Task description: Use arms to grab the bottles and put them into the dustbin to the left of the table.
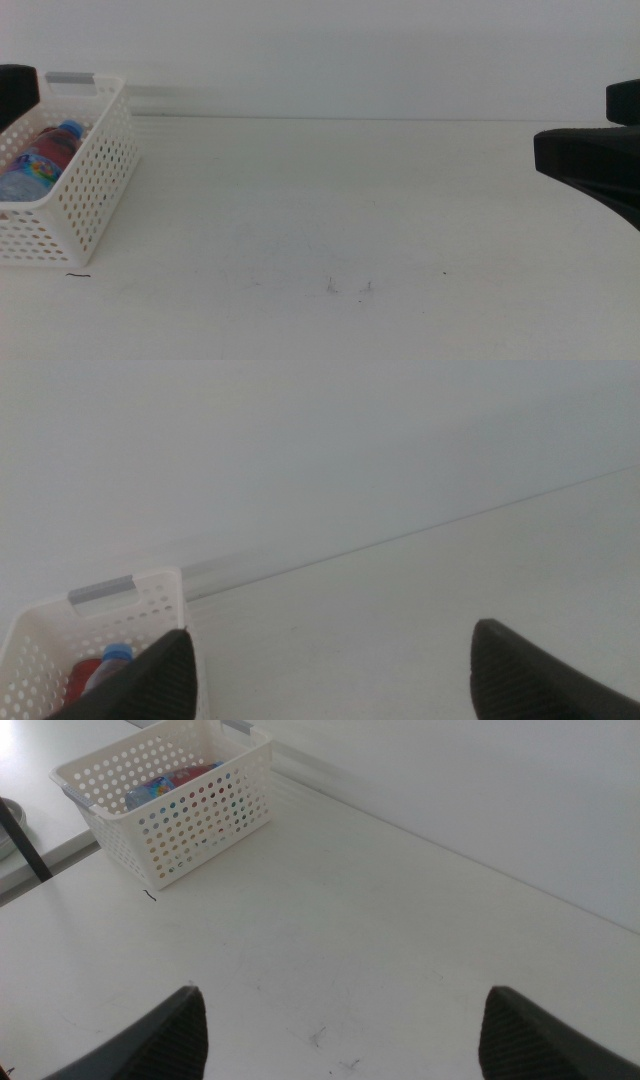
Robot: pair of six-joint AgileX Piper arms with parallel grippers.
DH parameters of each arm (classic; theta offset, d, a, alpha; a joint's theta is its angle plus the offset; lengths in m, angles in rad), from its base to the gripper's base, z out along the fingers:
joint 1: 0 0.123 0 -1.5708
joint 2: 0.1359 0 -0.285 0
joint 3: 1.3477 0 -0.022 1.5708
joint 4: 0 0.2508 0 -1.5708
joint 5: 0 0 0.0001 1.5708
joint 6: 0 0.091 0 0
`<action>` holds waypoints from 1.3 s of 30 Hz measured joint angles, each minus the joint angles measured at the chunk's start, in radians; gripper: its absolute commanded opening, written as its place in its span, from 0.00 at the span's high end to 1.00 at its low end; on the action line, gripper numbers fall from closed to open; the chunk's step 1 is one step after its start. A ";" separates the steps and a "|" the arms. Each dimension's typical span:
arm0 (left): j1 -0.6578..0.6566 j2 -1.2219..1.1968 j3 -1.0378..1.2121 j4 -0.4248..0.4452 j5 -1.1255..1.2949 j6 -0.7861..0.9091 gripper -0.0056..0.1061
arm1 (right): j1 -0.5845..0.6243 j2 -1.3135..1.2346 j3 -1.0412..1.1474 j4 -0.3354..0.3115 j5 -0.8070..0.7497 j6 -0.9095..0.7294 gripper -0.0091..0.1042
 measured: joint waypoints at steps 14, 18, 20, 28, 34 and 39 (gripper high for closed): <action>0.142 -0.263 0.495 -0.089 -0.316 0.000 0.11 | -0.297 -0.295 0.425 -0.027 -0.243 0.000 0.12; 0.192 -0.382 0.660 -0.063 -0.322 0.000 0.11 | -0.457 -0.438 0.589 -0.018 -0.296 0.000 0.12; 0.199 -0.431 0.714 -0.061 -0.324 0.000 0.11 | -0.529 -0.523 0.666 -0.012 -0.309 0.000 0.12; 0.200 -0.610 0.902 -0.059 -0.370 0.000 0.11 | -0.668 -0.799 0.953 -0.005 -0.400 0.000 0.12; 0.200 -0.641 0.974 -0.061 -0.420 0.000 0.11 | -0.669 -0.814 1.043 -0.008 -0.430 0.000 0.12; 0.200 -0.641 0.978 -0.061 -0.452 0.000 0.11 | -0.669 -0.814 1.045 -0.011 -0.464 0.000 0.12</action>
